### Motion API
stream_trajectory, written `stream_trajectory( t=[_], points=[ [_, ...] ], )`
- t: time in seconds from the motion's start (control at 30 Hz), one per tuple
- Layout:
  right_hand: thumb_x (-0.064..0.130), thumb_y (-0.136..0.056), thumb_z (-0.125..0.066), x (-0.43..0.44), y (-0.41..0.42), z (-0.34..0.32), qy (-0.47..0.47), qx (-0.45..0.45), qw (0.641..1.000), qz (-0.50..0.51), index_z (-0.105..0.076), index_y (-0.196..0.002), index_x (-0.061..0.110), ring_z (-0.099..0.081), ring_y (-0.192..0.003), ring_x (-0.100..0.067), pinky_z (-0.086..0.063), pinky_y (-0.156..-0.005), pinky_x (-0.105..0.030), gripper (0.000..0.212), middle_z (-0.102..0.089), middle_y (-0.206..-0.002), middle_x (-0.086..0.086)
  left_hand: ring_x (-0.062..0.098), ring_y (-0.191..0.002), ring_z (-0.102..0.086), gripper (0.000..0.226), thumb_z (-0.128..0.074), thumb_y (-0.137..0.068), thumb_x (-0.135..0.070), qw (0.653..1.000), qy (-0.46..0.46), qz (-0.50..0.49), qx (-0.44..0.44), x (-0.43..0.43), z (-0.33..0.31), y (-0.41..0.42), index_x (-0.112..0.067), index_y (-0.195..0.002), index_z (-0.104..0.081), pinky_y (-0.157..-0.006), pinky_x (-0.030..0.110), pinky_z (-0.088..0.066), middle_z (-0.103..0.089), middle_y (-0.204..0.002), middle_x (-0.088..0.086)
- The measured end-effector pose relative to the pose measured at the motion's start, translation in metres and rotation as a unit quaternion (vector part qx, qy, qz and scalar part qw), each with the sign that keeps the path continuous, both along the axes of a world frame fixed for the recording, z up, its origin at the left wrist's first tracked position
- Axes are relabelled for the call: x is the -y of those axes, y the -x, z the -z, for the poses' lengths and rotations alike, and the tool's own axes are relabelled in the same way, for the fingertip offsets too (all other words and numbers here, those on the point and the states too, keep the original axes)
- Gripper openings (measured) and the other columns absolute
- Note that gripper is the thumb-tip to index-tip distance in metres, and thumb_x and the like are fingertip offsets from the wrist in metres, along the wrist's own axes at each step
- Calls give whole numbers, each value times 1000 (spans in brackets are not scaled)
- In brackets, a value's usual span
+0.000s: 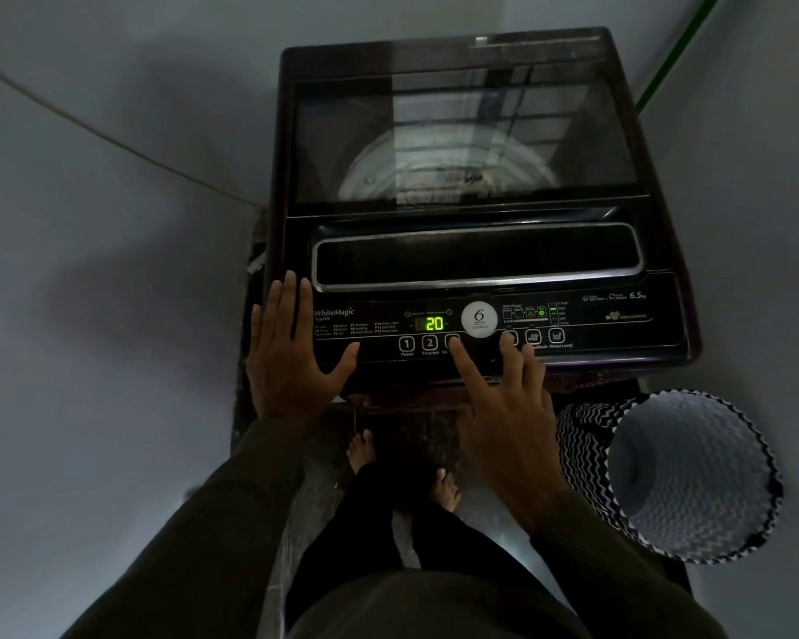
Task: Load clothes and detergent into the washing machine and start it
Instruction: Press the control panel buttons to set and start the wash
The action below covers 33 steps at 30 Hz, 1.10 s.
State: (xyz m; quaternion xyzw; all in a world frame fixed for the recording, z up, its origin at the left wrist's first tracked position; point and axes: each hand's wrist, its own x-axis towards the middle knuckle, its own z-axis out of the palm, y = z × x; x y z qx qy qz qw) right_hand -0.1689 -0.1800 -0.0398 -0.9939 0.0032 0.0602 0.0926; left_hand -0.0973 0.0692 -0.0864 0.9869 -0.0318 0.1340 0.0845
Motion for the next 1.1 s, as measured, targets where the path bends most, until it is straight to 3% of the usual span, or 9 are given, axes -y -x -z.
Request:
stream_trajectory(
  t=[0.47,1.1],
  points=[
    [26,-79,-73,1,-1,1,-29,-6,1000,7,-27,-152,37,-30,-139,-48,-50,-92,-54,88,-27,-152,-24,28,-152,-17,91,-43,-89,-66,1000,3,-1,2,0,0,0,-5,-154,-28,-121,52,-21,-22,-163,13],
    [22,-80,-74,1,1,7,-22,8,1000,-2,-25,-154,34,-28,-139,-52,-50,-93,-56,89,-26,-153,-28,27,-152,-16,90,-37,-89,-68,1000,-3,-7,-1,1,-1,1,-5,-154,-28,-121,51,-21,-23,-163,12]
  ],
)
